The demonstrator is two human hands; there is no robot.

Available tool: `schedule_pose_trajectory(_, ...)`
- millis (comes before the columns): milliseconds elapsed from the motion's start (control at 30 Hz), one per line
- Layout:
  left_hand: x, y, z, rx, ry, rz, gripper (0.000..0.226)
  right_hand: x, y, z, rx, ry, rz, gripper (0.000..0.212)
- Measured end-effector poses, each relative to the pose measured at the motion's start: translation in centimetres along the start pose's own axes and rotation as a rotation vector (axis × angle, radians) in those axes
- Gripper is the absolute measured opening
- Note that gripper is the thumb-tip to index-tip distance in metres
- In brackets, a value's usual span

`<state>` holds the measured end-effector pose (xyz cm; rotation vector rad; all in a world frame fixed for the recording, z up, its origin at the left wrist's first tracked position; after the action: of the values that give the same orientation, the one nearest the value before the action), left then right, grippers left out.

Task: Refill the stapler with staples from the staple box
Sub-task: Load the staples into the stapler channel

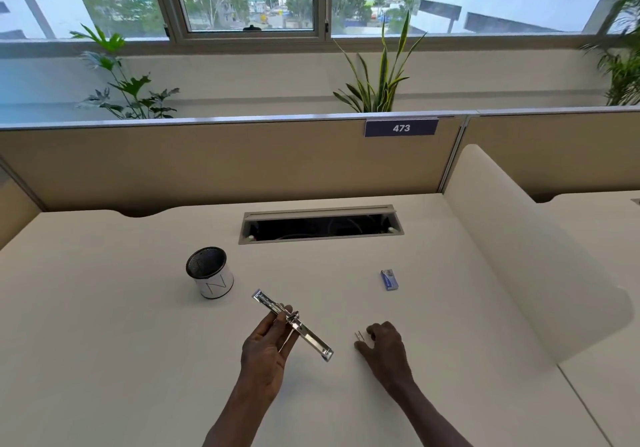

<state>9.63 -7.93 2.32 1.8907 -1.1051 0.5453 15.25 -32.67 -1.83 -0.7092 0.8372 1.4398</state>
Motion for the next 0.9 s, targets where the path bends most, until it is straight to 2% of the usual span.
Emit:
schedule_pose_trajectory(167, 0.0, 0.7, 0.3, -0.002, -0.006, -0.001, 0.02, 0.1, 0.1, 1.2, -0.034, 0.075, -0.009, 0.011)
schedule_pose_trajectory(333, 0.3, 1.1, 0.5, -0.006, -0.016, 0.008, 0.019, 0.0, -0.2, 1.6, 0.0, 0.086, 0.014, 0.01)
schedule_pose_trajectory(467, 0.4, 1.1, 0.4, -0.006, -0.024, 0.015, 0.019, -0.8, -0.3, 1.6, 0.092, -0.245, 0.003, 0.014)
schedule_pose_trajectory(667, 0.7, 1.2, 1.2, -0.034, -0.062, 0.037, 0.027, -0.6, 0.3, 3.6, 0.155, -0.773, 0.169, 0.007)
schedule_pose_trajectory(800, 0.9, 1.4, 1.9, -0.054, -0.105, 0.057, 0.033, -0.9, 0.9, 6.5, 0.171, -0.954, 0.241, 0.008)
schedule_pose_trajectory(900, 1.4, 1.5, 2.3, -0.066, -0.126, 0.081, 0.033, -2.1, 1.1, 8.9, 0.097, -0.933, 0.222, 0.012)
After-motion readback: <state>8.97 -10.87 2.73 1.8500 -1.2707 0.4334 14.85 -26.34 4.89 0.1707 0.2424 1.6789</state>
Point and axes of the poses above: each hand's wrist, its own y-axis away from the middle knuckle, its own x-axis out of the palm, z = x × y, the point moved 9 cm from there along -y, towards the middle knuckle, and after that the axes turned 9 degrees about y, right-handed, at the moved point
